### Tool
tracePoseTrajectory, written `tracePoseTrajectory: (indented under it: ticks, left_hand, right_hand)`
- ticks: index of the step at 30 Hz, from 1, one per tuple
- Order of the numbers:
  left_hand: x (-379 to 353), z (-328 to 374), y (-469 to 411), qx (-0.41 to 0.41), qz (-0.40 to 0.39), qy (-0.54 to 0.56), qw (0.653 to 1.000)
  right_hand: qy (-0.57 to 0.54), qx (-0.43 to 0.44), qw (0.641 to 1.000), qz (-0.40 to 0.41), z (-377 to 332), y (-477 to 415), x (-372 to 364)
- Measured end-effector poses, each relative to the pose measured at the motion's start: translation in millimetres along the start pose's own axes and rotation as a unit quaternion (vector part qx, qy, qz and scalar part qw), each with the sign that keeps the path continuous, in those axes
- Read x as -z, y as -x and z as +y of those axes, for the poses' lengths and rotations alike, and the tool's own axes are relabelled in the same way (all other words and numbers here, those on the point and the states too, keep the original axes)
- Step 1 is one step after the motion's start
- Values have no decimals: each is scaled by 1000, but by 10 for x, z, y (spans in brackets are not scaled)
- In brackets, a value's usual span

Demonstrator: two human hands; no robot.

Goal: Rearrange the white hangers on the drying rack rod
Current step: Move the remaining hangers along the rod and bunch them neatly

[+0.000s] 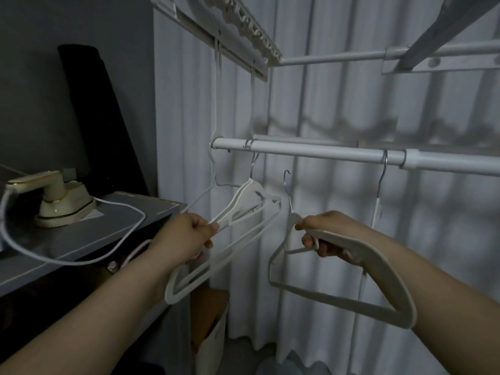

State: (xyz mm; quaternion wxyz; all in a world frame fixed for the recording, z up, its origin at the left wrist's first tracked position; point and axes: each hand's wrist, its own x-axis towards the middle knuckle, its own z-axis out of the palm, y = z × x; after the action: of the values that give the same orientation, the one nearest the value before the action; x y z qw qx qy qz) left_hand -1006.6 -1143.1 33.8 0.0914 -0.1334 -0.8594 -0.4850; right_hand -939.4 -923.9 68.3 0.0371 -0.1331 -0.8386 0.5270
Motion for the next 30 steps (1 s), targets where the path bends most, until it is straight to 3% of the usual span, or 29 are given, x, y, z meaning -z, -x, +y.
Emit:
tracePoseTrajectory:
  ticks: [5,8,10,12,18,24,26,30]
  left_hand:
    - [55,-11,154,-36,20,-113,993]
    - [63,-27,413,-106,140,-116,977]
    - [78,-9,635,-182,223,-124,950]
    - [53,7,860,-227,258,-142,928]
    - [-359,143,1457,-176,172,-141,959]
    - [-534,180,1975,-76,25,-204,976]
    - [-552,205,2147,-54,-13,-156,986]
    - [-504,264,2390,-2,-16,-75,997]
  right_hand:
    - [32,-28,996,-79,134,62,-33]
    - [16,-22,987,-158,195,110,-13]
    - [47,-11,978,-204,246,158,12]
    - [92,26,964,-247,315,211,57]
    - [176,154,912,-337,579,631,278]
    - [136,237,880,-389,767,1067,474]
    - [108,252,872,-405,801,1182,479]
    - [93,265,846,-453,876,1343,447]
